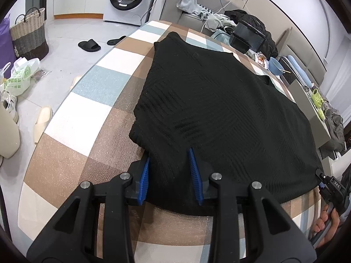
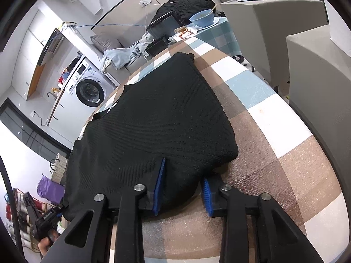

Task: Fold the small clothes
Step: 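Close the left gripper on the edge of the folded black sweater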

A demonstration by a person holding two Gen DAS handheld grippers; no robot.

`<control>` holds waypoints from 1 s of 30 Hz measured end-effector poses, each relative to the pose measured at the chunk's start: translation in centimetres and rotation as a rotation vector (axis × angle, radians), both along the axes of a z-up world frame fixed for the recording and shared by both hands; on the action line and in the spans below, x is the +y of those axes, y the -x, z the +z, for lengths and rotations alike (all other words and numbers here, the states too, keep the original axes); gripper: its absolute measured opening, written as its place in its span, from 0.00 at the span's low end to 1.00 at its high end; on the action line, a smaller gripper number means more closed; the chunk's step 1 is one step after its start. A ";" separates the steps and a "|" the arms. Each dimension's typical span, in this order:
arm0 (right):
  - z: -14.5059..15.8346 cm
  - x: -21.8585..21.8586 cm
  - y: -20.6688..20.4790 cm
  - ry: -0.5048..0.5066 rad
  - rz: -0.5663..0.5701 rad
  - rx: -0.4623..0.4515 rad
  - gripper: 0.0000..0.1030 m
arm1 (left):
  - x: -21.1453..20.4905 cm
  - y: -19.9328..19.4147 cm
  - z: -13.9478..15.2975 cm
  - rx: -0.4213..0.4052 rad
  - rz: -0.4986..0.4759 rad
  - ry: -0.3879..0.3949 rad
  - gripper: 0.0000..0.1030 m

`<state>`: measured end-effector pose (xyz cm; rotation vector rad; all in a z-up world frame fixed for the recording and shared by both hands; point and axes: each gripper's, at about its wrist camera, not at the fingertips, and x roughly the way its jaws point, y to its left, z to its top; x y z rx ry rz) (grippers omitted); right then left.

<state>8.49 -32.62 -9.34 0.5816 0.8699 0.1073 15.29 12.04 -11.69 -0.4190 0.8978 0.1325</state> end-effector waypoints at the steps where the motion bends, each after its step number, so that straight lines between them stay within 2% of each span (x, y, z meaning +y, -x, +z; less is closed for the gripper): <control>1: 0.0 0.0 0.1 0.000 0.003 -0.002 0.23 | 0.0 0.1 0.0 -0.005 -0.003 -0.006 0.28; 5: -0.3 0.1 0.3 -0.010 0.019 -0.013 0.16 | -0.2 0.5 0.1 -0.023 -0.024 -0.029 0.22; 8: -0.1 0.2 0.8 -0.016 0.026 -0.021 0.15 | -0.6 1.3 0.5 -0.040 -0.035 -0.069 0.17; 14: 0.0 0.2 2.2 -0.062 0.054 -0.009 0.15 | 0.2 4.2 0.6 -0.046 -0.031 -0.049 0.16; 19: 0.1 0.7 4.2 -0.038 0.098 -0.004 0.15 | 0.5 6.6 0.8 -0.044 -0.027 -0.064 0.16; 22: -0.1 0.6 4.5 -0.046 0.106 0.006 0.17 | 0.8 6.9 0.9 -0.040 -0.024 -0.060 0.16; 24: -0.4 0.0 4.3 -0.077 0.093 0.011 0.21 | 0.9 7.1 0.9 -0.040 -0.021 -0.060 0.16; 30: -0.9 -0.6 3.8 -0.124 0.074 0.002 0.22 | 0.9 7.2 1.0 -0.039 -0.024 -0.062 0.16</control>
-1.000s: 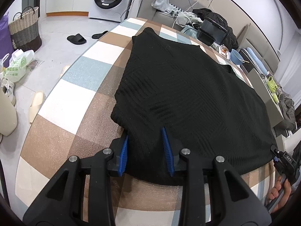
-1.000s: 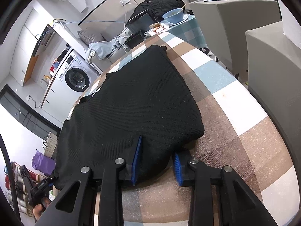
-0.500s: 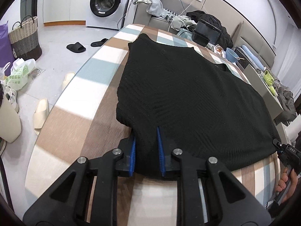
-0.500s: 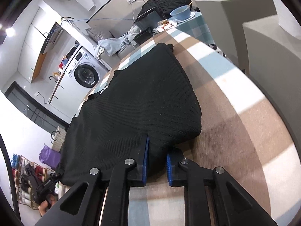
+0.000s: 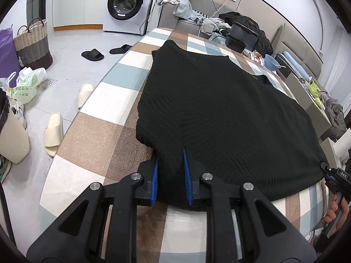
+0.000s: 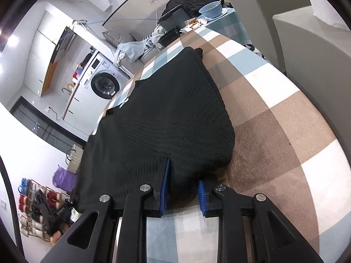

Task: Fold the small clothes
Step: 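Close the left gripper on the edge of the folded black sweater, then lift the sweater edge with the left gripper and fold it over toward the right gripper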

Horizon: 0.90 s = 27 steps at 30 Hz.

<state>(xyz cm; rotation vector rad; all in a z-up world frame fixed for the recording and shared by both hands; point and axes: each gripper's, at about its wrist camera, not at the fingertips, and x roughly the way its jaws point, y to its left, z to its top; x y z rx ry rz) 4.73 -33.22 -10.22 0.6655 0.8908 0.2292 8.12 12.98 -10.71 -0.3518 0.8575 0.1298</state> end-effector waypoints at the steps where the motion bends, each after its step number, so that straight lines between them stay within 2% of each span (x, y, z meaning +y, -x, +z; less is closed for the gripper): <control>1: -0.1 -0.1 0.0 -0.009 -0.010 -0.003 0.22 | -0.1 -0.1 0.0 0.001 0.000 0.001 0.17; 7: 0.6 0.2 1.1 0.030 0.015 -0.029 0.14 | -0.7 -0.2 -0.1 0.002 0.000 -0.012 0.16; 11: 1.1 -0.1 1.8 0.074 0.028 -0.030 0.15 | -1.7 0.0 0.2 0.007 0.007 -0.066 0.16; 13: 1.5 -0.2 2.1 0.123 0.030 -0.026 0.22 | -1.9 0.2 0.2 0.011 0.000 -0.085 0.16; 15: 2.2 -0.5 2.6 0.169 0.020 -0.041 0.37 | -1.7 0.5 0.3 0.016 -0.007 -0.074 0.17; 16: 2.9 -0.9 3.0 0.205 0.005 -0.068 0.48 | -1.5 0.7 0.4 0.016 -0.009 -0.060 0.17; 17: 3.5 -1.2 3.5 0.236 -0.016 -0.091 0.53 | -1.3 0.9 0.5 0.017 -0.012 -0.054 0.17; 19: 5.0 -2.1 4.3 0.307 -0.071 -0.138 0.54 | -1.1 1.4 0.8 0.018 -0.025 -0.060 0.18; 21: 6.1 -2.7 4.6 0.336 -0.086 -0.163 0.58 | -1.1 2.0 0.9 0.025 -0.033 -0.073 0.18; 23: 6.3 -2.7 4.6 0.331 -0.080 -0.171 0.63 | -1.0 2.7 1.1 0.029 -0.039 -0.081 0.18; 27: 6.0 -1.1 3.7 0.306 -0.015 -0.172 0.63 | -0.6 4.1 1.5 0.048 -0.028 -0.030 0.23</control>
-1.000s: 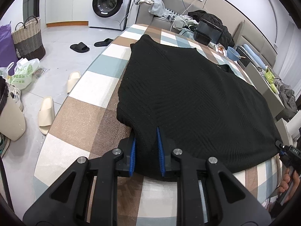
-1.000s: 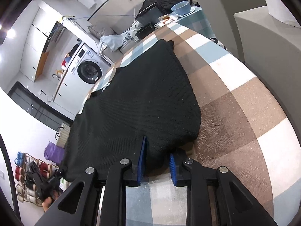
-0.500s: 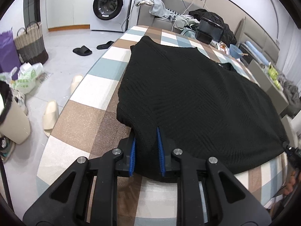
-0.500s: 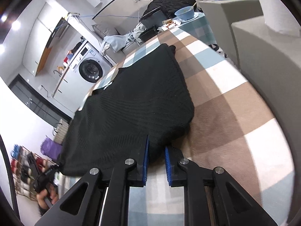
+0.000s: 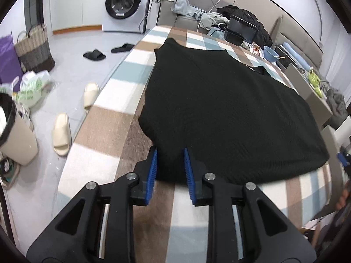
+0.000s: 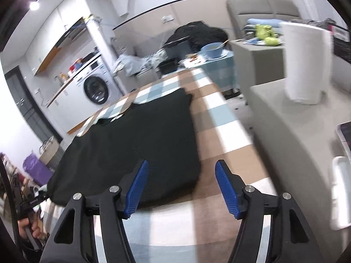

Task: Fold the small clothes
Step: 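Lift the sweater edge with the left gripper and fold it over toward the right gripper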

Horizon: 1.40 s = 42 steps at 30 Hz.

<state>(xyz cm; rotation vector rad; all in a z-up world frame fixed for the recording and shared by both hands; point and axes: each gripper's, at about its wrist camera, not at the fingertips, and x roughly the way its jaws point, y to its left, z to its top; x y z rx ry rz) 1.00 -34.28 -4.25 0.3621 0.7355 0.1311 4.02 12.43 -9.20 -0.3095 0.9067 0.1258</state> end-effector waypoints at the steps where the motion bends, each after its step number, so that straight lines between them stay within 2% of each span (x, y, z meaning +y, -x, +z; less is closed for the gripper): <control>1: -0.1 0.7 -0.2 -0.005 0.018 0.003 0.63 | 0.2 0.4 0.0 0.012 -0.005 0.027 0.23; 7: -1.1 5.1 -1.4 -0.045 0.127 0.015 0.63 | 0.5 1.9 -0.7 0.040 -0.056 0.200 0.26; 9: -1.4 6.5 -1.8 -0.053 0.163 0.019 0.63 | 0.8 1.7 -1.3 0.053 -0.042 0.262 0.30; 12: -1.8 7.9 -1.9 -0.068 0.194 0.023 0.63 | 1.2 1.4 -2.0 0.037 0.012 0.336 0.32; 14: -1.9 8.4 -2.0 -0.070 0.204 0.023 0.63 | 1.1 0.9 -2.1 0.004 0.039 0.340 0.34; 18: -2.3 9.3 -2.4 -0.075 0.216 0.035 0.63 | 0.2 -0.5 -2.3 -0.032 0.104 0.300 0.34; 21: -2.4 9.7 -2.5 -0.069 0.222 0.038 0.63 | -0.4 -1.5 -2.5 -0.060 0.133 0.317 0.34; 23: -2.3 9.8 -2.3 -0.062 0.220 0.038 0.63 | -0.4 -1.5 -2.7 -0.066 0.145 0.343 0.37; 26: -2.1 9.7 -2.1 -0.055 0.213 0.032 0.65 | -0.2 -1.0 -2.6 -0.061 0.135 0.331 0.46; 28: -2.2 9.6 -2.0 -0.060 0.208 0.033 0.66 | 0.5 -0.5 -2.4 -0.058 0.152 0.317 0.58; 30: -2.5 9.6 -2.2 -0.064 0.208 0.040 0.66 | 1.4 0.3 -2.2 -0.076 0.178 0.312 0.61; 36: -2.9 10.7 -2.3 -0.061 0.238 0.064 0.66 | 2.4 -0.8 -2.7 -0.113 0.205 0.307 0.62; 38: -2.6 10.9 -2.2 -0.052 0.244 0.058 0.66 | 2.2 -1.6 -2.7 -0.121 0.211 0.280 0.58; 40: -2.6 11.0 -2.2 -0.050 0.243 0.057 0.66 | 2.1 -2.5 -3.0 -0.120 0.220 0.268 0.32; 42: -2.5 11.0 -2.2 -0.050 0.239 0.057 0.66 | 1.9 -2.9 -3.0 -0.129 0.213 0.257 0.19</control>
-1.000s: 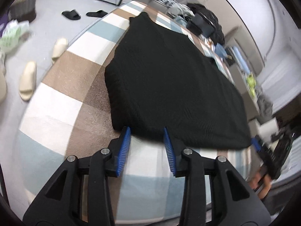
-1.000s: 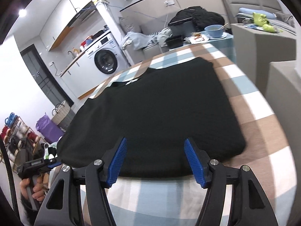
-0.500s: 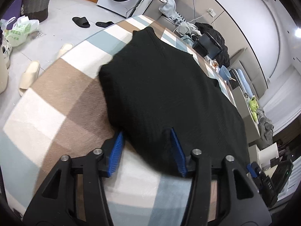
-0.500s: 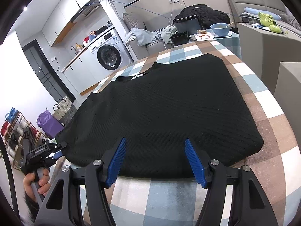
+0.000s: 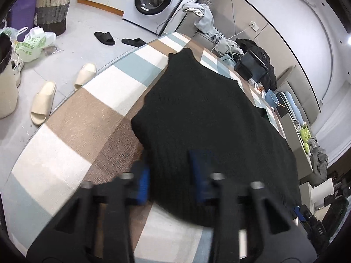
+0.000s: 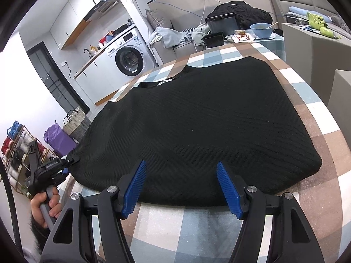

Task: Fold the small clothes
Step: 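Lift the sweater edge with the left gripper and fold it over toward the right gripper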

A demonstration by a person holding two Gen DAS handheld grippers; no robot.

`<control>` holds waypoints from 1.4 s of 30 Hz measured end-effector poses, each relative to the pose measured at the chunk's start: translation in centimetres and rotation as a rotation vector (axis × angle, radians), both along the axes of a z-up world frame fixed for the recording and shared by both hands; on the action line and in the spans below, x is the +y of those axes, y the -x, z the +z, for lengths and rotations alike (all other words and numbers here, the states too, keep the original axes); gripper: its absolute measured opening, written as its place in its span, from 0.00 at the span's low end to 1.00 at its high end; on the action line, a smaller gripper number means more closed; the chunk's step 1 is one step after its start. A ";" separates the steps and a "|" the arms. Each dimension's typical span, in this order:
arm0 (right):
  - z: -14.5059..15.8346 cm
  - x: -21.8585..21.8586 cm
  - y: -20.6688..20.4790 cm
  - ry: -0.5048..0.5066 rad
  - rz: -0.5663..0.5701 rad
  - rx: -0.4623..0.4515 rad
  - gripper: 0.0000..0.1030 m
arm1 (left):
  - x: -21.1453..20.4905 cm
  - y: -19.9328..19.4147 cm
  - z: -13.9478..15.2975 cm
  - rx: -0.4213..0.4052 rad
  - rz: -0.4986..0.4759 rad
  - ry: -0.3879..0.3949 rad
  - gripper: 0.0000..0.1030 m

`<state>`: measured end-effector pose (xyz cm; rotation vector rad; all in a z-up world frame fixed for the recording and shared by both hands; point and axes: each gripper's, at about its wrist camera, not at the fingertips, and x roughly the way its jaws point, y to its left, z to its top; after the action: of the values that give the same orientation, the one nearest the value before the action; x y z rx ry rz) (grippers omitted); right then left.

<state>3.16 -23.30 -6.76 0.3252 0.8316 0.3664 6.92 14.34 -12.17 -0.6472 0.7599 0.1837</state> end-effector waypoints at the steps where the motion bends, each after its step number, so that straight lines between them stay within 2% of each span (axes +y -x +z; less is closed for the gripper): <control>1: 0.0 0.0 0.0 0.001 -0.002 -0.001 0.66 | -0.2 0.1 0.3 -0.021 0.003 -0.023 0.17; 4: 0.1 -0.3 -0.1 0.002 -0.010 -0.004 0.66 | -0.4 0.8 1.2 -0.046 -0.021 -0.080 0.14; 7: -0.1 -0.5 -0.1 -0.001 -0.015 0.000 0.66 | -0.3 2.0 1.8 -0.033 -0.041 -0.119 0.14; 11: -0.3 -0.4 -0.2 -0.003 -0.015 0.010 0.66 | -0.3 3.1 2.9 -0.031 -0.038 -0.215 0.14; 16: -0.1 -0.2 -0.1 -0.004 -0.007 0.002 0.66 | -2.4 2.7 6.6 -0.119 -0.076 -0.324 0.13; 21: 0.1 -0.6 -0.3 -0.006 -0.013 -0.003 0.66 | -8.1 -0.3 10.4 -0.240 -0.236 -0.382 0.10; 22: 0.1 -0.8 -0.3 -0.007 -0.018 -0.004 0.66 | -9.8 -1.1 11.0 -0.263 -0.289 -0.387 0.05; 26: 0.1 -1.2 -0.2 -0.004 -0.033 -0.005 0.66 | -16.4 -2.8 11.3 -0.300 -0.499 -0.372 0.05; 29: 0.0 -1.6 -0.2 -0.004 -0.046 0.005 0.66 | -20.1 -3.7 9.2 -0.240 -0.598 -0.381 0.05; 32: 0.1 -1.8 0.0 0.002 -0.053 -0.001 0.66 | -20.9 -3.7 7.1 -0.180 -0.637 -0.340 0.05; 34: -0.1 -1.9 -0.1 -0.003 -0.057 0.004 0.66 | -20.2 -2.8 6.2 -0.160 -0.641 -0.281 0.06; 36: -0.3 -1.8 -0.1 -0.009 -0.057 0.013 0.66 | -19.2 -2.1 5.5 -0.148 -0.663 -0.255 0.06; 38: -0.5 -1.6 -0.1 -0.011 -0.051 0.020 0.66 | -18.6 -0.9 5.2 -0.150 -0.666 -0.270 0.10; 39: -0.5 -1.3 0.0 -0.013 -0.043 0.023 0.66 | -18.3 -0.3 5.2 -0.149 -0.667 -0.275 0.17; 40: -0.5 -1.1 0.1 -0.016 -0.034 0.024 0.66 | -17.9 0.5 5.1 -0.145 -0.664 -0.277 0.30; 42: -0.5 -0.6 0.1 -0.020 -0.017 0.025 0.66 | -16.9 1.5 5.4 -0.153 -0.659 -0.250 0.47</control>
<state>3.03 -23.89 -7.22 0.3560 0.8501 0.3556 5.42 -2.61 -6.82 -0.1495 0.7507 -0.3674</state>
